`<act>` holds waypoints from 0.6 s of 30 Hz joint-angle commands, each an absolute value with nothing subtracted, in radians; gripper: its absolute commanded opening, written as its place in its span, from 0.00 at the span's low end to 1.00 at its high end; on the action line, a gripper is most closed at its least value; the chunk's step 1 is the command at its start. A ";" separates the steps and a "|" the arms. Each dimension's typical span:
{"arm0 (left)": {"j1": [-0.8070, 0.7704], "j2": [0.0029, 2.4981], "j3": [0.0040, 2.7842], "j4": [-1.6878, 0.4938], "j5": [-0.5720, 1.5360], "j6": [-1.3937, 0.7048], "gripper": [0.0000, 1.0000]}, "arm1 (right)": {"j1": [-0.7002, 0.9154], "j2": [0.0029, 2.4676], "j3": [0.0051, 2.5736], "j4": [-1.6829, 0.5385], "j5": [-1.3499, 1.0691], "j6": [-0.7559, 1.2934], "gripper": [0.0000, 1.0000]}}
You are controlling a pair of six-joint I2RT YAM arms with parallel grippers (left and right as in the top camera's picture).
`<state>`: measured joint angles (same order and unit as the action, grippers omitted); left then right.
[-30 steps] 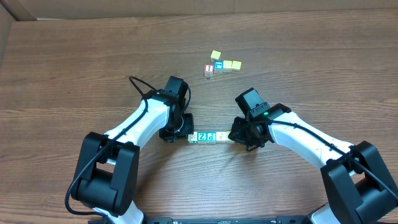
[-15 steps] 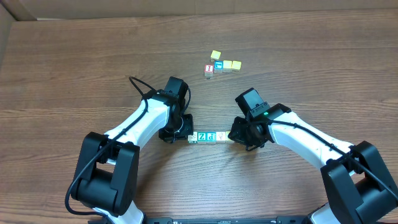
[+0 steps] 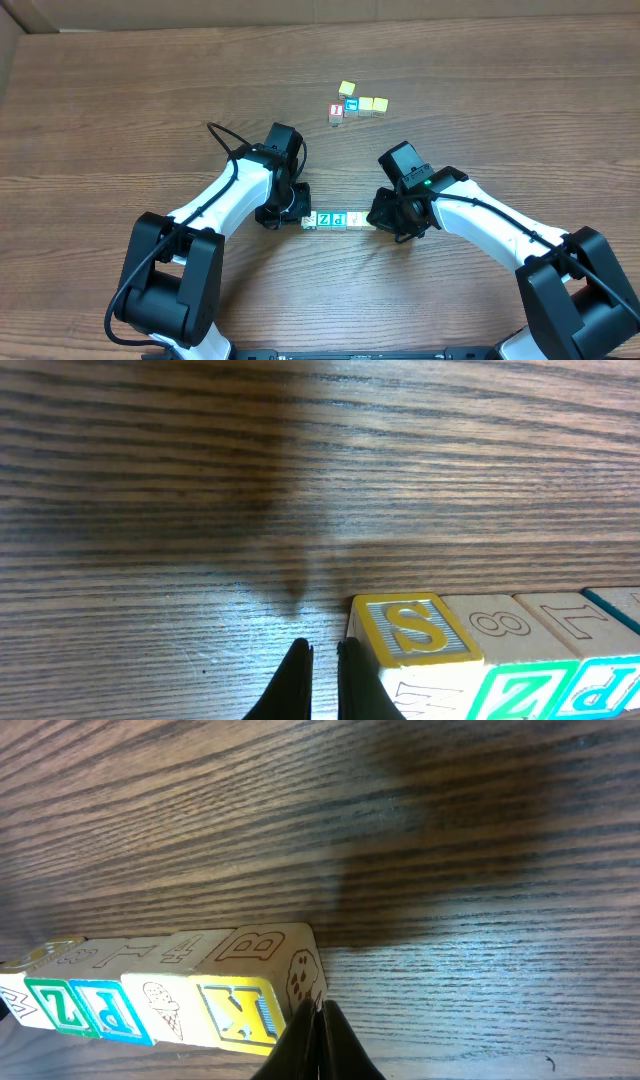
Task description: Flip 5 blocks
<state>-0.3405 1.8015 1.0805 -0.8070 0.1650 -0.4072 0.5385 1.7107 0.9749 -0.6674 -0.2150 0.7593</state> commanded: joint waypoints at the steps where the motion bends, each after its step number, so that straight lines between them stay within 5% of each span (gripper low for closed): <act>1: -0.348 1.812 1.076 -0.800 0.170 -0.381 0.04 | 0.544 1.714 0.968 -0.660 -0.239 0.794 0.04; 18: -0.348 1.812 1.076 -0.751 0.170 -0.381 0.04 | 0.544 1.714 0.968 -0.614 -0.241 0.873 0.04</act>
